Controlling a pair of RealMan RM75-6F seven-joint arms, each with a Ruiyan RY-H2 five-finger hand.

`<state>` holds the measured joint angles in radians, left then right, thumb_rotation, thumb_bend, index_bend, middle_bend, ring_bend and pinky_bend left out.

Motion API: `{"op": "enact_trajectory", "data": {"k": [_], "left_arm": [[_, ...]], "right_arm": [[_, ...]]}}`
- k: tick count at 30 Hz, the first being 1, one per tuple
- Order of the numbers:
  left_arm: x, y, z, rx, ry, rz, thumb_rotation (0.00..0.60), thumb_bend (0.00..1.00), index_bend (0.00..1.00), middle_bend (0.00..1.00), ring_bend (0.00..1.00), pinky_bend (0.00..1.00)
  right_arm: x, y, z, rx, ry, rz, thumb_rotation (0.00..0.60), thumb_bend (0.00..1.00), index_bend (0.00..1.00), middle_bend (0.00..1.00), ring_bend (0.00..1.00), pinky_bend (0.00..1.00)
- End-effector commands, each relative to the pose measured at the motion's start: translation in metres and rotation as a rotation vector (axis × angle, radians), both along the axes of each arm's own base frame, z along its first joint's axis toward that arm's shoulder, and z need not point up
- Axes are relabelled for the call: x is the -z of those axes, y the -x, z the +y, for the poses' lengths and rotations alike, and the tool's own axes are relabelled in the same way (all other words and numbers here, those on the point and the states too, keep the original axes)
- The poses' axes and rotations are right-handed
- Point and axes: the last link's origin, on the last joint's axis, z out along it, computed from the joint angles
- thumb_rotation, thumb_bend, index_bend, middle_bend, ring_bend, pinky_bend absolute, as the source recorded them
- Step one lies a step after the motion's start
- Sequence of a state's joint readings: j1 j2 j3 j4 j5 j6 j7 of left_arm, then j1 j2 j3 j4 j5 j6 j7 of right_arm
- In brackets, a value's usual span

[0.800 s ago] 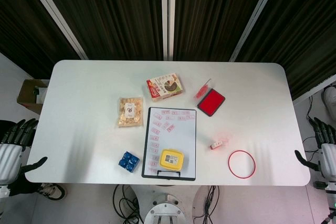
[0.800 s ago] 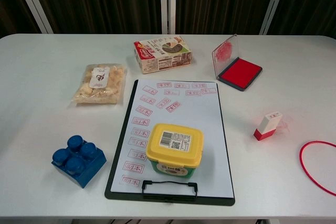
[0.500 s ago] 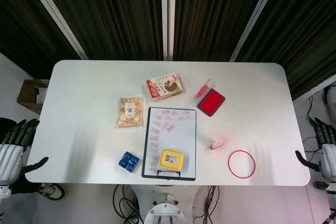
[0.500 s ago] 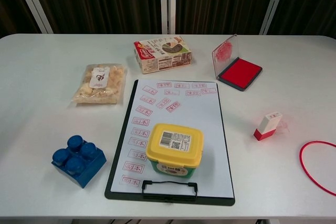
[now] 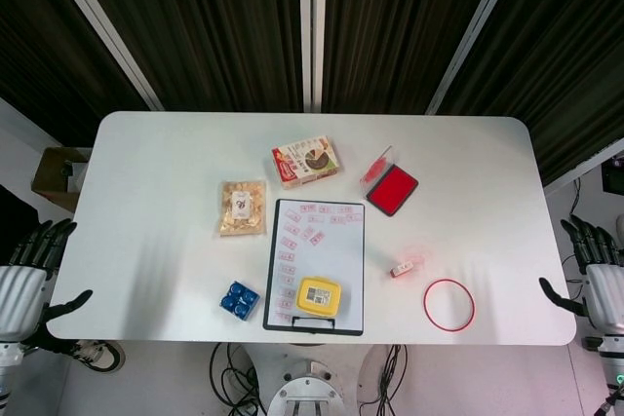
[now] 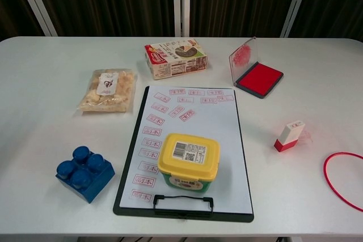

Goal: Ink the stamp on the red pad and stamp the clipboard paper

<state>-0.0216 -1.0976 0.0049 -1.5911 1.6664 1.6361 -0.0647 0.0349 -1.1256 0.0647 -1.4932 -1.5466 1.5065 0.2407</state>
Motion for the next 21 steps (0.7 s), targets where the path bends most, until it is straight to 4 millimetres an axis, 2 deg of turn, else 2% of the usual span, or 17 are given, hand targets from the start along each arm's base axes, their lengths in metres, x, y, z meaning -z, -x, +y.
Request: {"op": "enact_trajectory", "data": {"k": [1,2,3,4,7,10,16,21], "left_arm": [[0.002,0.001,-0.001,-0.001,0.008,0.002,0.6,0.0,0.07,0.09,0.07,0.16],[0.002,0.001,-0.001,-0.001,0.011,0.003,0.6,0.0,0.07,0.09,0.07,0.16],[0.002,0.001,-0.001,-0.002,0.012,0.004,0.6,0.0,0.07,0.09,0.07,0.16],[0.002,0.001,-0.001,-0.003,0.011,0.004,0.6,0.0,0.07,0.09,0.07,0.16],[0.002,0.001,-0.002,-0.01,0.015,0.003,0.6,0.0,0.07,0.09,0.07,0.16],[0.003,0.002,-0.002,-0.013,0.022,0.005,0.6,0.0,0.07,0.09,0.07,0.16],[0.006,0.002,-0.001,-0.015,0.03,0.001,0.6,0.0,0.07,0.09,0.07,0.16],[0.007,0.005,-0.001,-0.023,0.031,-0.002,0.6,0.0,0.07,0.09,0.07,0.16]], "right_arm": [[0.003,-0.013,-0.006,-0.059,-0.022,0.026,0.6,0.18,0.0,0.0,0.13,0.28],[0.005,-0.019,-0.008,-0.083,-0.036,0.034,0.6,0.18,0.0,0.0,0.2,0.41],[0.007,-0.023,-0.009,-0.104,-0.044,0.045,0.6,0.18,0.0,0.0,0.31,0.58],[0.009,-0.028,-0.011,-0.127,-0.045,0.055,0.6,0.18,0.0,0.01,0.42,0.7],[0.017,-0.043,-0.018,-0.202,-0.051,0.088,0.6,0.18,0.03,0.09,0.6,0.86],[0.03,-0.057,-0.025,-0.254,-0.097,0.118,0.6,0.18,0.13,0.17,0.67,0.9],[0.069,-0.084,-0.045,-0.312,-0.214,0.171,0.6,0.18,0.27,0.25,0.72,0.94],[0.104,-0.099,-0.059,-0.331,-0.297,0.199,0.6,0.18,0.3,0.27,0.73,0.96]]}}
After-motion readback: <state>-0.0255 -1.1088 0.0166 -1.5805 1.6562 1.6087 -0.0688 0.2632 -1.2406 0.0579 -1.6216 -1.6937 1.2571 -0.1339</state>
